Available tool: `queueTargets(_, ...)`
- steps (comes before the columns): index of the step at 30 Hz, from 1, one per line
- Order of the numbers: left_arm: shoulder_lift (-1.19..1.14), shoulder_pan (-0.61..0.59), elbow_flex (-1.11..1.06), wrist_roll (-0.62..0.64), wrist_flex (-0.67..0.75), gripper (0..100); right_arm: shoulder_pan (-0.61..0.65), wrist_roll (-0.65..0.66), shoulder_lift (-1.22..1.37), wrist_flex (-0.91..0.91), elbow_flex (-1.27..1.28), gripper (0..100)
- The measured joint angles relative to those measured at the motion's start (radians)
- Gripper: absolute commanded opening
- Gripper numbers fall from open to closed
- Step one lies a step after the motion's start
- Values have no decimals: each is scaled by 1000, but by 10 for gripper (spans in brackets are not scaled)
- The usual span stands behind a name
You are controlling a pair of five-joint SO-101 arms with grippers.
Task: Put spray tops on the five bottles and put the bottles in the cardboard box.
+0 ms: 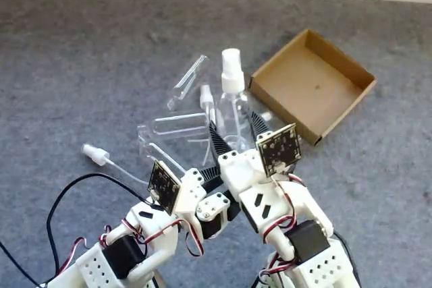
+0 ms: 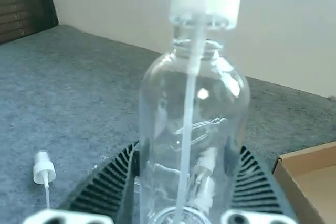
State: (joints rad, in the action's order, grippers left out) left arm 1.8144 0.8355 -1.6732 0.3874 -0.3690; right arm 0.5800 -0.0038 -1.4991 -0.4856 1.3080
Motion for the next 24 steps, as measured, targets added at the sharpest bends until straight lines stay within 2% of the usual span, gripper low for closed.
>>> queueTargets(6,0,0,0,0,2,42,3,-66,-94,-9,2,166)
queueTargets(12,0,3,0,0,5,42,3,-69,-195,-126,2,166)
queueTargets(24,2,-97,0,2,8,42,3,-75,-221,-130,2,166)
